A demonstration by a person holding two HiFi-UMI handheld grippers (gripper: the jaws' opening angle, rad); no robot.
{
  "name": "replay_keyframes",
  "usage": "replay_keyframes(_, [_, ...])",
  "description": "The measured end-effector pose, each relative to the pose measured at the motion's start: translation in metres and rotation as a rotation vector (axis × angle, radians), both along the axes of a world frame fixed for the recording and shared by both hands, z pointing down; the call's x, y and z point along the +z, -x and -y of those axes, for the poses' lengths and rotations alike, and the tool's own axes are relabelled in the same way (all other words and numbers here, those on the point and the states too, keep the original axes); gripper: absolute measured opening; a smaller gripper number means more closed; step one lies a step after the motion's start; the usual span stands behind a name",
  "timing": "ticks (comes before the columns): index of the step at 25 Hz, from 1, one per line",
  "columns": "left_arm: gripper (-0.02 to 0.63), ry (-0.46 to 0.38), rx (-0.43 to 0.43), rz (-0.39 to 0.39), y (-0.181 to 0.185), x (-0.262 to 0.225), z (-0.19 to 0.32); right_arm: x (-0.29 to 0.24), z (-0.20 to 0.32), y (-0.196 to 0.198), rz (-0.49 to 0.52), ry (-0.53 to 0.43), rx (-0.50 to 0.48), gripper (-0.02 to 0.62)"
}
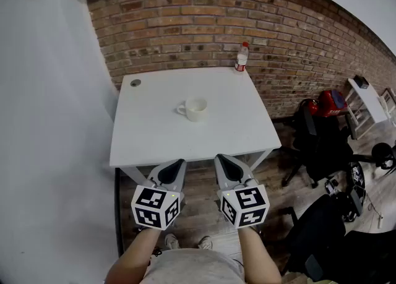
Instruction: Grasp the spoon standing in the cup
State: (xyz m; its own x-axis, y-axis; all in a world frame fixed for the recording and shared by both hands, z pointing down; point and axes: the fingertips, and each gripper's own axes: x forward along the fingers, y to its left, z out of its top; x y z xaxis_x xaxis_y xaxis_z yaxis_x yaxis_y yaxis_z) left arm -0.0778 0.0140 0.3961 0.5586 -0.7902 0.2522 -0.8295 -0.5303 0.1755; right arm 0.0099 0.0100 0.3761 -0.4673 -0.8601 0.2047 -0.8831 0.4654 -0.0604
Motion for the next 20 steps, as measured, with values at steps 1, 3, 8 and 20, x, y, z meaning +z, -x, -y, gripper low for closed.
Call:
replay_keyframes(1, [-0.003,0.0,-0.001,-0.001,-0.002,0.0,0.0,0.0,0.0,-0.003,0.003,-0.001,0.001,0.005])
replay_keyframes(3, [-0.003,0.0,-0.003,-0.003,-0.007,-0.001,0.001,0.001,0.0,-0.008,0.011,-0.003,0.003,0.005])
replay_keyframes(8, [-0.003,0.001,-0.008,0.0,-0.022,0.005,-0.001,0.009,-0.001,-0.021,0.028,0.001,-0.006,0.005])
replay_keyframes(20, [-0.003,-0.008,-0.057,0.016,-0.046,0.015,0.016,0.03,0.013,-0.042,0.041,0.025,-0.077,0.005])
